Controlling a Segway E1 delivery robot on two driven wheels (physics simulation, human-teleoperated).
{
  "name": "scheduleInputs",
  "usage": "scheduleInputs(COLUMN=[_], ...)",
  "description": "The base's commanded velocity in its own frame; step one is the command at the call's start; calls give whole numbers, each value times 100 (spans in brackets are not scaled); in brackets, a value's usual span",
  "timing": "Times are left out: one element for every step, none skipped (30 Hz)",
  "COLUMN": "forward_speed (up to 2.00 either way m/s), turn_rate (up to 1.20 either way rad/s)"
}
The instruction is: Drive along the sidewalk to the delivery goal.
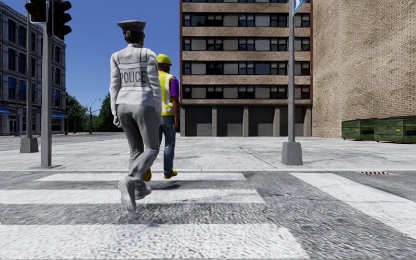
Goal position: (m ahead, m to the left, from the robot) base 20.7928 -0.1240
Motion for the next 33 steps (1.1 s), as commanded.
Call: scheduleInputs(forward_speed=[123,125,126,126,127,127,127,127,127,127,127,127,127,127,127,127,127,127,127,127,126,126,126,126,126,126,126,126,126,122,122,118,116], turn_rate=[0,0,0,0,0,0,0,0,0,0,0,0,0,0,0,0,0,0,0,0,0,0,0,0,0,0,0,0,0,0,0,0,0])
